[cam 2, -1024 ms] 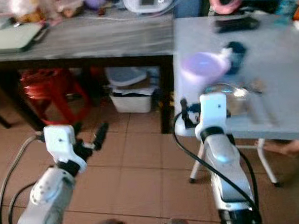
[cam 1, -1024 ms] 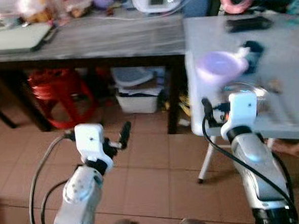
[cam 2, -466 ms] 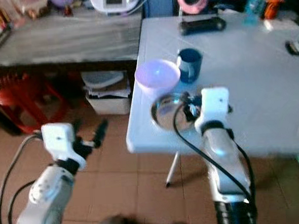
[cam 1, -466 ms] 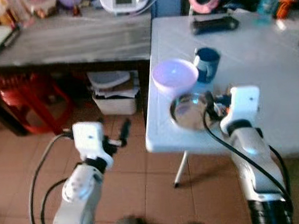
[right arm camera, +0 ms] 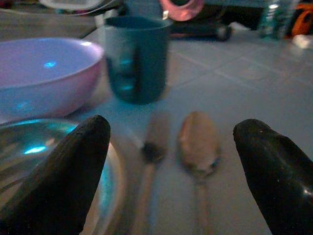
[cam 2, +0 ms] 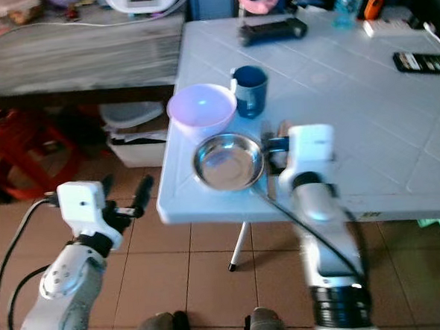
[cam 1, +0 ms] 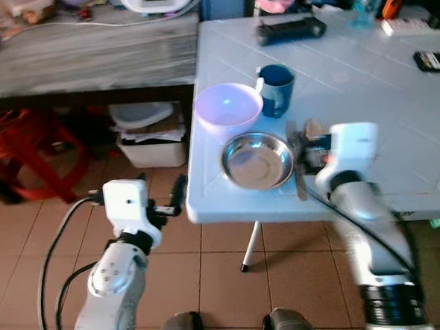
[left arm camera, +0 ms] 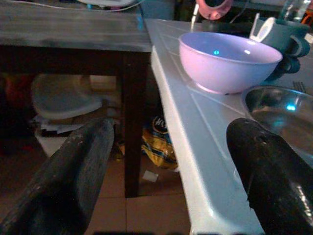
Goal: Setting the table
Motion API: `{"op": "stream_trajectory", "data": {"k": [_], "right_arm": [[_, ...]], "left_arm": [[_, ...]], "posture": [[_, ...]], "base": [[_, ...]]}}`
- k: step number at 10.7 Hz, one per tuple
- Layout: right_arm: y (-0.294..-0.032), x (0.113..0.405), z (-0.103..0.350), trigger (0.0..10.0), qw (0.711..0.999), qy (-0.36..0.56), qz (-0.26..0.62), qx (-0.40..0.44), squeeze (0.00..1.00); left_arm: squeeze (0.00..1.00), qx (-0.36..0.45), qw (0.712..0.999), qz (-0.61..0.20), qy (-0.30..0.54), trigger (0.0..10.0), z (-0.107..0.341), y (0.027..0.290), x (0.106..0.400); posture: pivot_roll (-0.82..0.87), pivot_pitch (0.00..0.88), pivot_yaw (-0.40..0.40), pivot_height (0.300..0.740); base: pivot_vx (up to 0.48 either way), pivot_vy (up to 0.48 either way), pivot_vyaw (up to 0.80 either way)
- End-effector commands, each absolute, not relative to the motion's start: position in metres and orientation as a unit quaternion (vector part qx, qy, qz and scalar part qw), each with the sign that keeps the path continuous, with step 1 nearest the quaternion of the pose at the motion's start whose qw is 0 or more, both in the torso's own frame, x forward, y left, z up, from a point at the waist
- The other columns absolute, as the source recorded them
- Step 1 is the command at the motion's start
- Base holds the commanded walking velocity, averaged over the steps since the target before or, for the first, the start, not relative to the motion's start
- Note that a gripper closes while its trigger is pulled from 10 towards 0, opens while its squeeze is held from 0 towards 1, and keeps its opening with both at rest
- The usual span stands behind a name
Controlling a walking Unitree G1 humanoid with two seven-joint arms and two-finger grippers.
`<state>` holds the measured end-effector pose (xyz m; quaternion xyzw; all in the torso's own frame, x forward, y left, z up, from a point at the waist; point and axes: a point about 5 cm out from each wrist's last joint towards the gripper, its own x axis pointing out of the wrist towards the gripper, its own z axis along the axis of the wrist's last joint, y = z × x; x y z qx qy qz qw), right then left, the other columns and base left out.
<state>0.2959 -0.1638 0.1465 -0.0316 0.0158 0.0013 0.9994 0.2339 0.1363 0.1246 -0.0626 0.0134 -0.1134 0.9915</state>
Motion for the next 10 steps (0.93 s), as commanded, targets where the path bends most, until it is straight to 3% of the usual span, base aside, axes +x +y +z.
{"op": "stream_trajectory", "data": {"k": [1,10], "right_arm": [[-0.164,0.298,0.146,10.0,0.999,0.024,0.01,-0.03,0.0],[-0.145,0.294,0.127,10.0,0.992,0.085,0.09,0.025,0.0]], "left_arm": [[0.0,-0.057,0.992,-0.109,0.009,10.0,0.127,0.139,0.232],[0.0,-0.061,0.99,-0.123,0.018,10.0,0.126,0.136,0.228]], "posture": [[-0.02,0.137,0.044,0.74],[-0.01,0.165,0.047,0.74]], "base": [[0.0,0.0,0.0],[0.0,0.0,0.0]]}}
